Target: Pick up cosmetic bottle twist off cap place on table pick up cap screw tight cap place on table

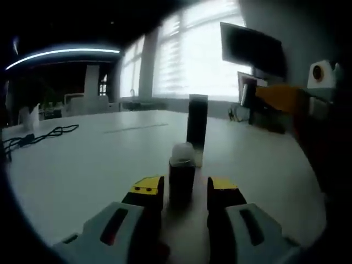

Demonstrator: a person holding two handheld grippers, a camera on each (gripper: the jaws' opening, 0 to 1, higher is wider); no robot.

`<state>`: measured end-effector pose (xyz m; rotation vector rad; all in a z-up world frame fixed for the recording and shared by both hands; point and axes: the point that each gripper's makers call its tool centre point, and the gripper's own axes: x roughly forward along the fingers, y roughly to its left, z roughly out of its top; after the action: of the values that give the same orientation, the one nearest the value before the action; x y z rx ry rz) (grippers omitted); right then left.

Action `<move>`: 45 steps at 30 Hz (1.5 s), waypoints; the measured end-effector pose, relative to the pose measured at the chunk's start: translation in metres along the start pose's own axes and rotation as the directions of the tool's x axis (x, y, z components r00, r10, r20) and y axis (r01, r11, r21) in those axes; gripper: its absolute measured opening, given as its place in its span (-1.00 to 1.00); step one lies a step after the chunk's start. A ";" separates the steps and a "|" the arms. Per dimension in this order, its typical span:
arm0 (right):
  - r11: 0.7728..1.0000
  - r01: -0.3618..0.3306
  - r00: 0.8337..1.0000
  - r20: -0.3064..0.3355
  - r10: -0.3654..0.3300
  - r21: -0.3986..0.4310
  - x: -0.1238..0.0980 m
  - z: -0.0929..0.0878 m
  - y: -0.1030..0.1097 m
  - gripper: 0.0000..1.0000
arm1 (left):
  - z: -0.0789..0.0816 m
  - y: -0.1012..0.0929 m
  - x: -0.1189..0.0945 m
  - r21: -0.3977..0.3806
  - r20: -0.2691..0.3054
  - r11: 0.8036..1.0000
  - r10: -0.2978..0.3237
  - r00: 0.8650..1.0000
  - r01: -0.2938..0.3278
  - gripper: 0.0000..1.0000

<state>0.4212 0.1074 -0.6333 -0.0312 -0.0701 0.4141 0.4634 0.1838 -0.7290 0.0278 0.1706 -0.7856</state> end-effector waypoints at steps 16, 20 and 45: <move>0.998 0.056 0.995 -0.089 -0.055 0.009 0.007 -0.045 -0.016 -0.85 | 0.021 0.011 -0.057 -0.023 0.145 0.998 0.054 0.988 -0.051 -0.57; 0.998 0.064 0.991 -0.122 -0.061 0.015 0.008 -0.061 -0.021 -0.85 | 0.018 0.009 -0.064 -0.025 0.144 0.998 0.066 0.987 -0.063 -0.57; 0.999 0.042 0.946 -0.321 -0.040 -0.001 0.012 -0.113 -0.017 -0.85 | 0.019 0.010 -0.064 -0.011 0.159 0.997 0.077 0.984 -0.076 -0.58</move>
<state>0.4471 0.0946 -0.7440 -0.0907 0.2517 0.3634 0.4282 0.2342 -0.7006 -0.0330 0.0197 -0.7070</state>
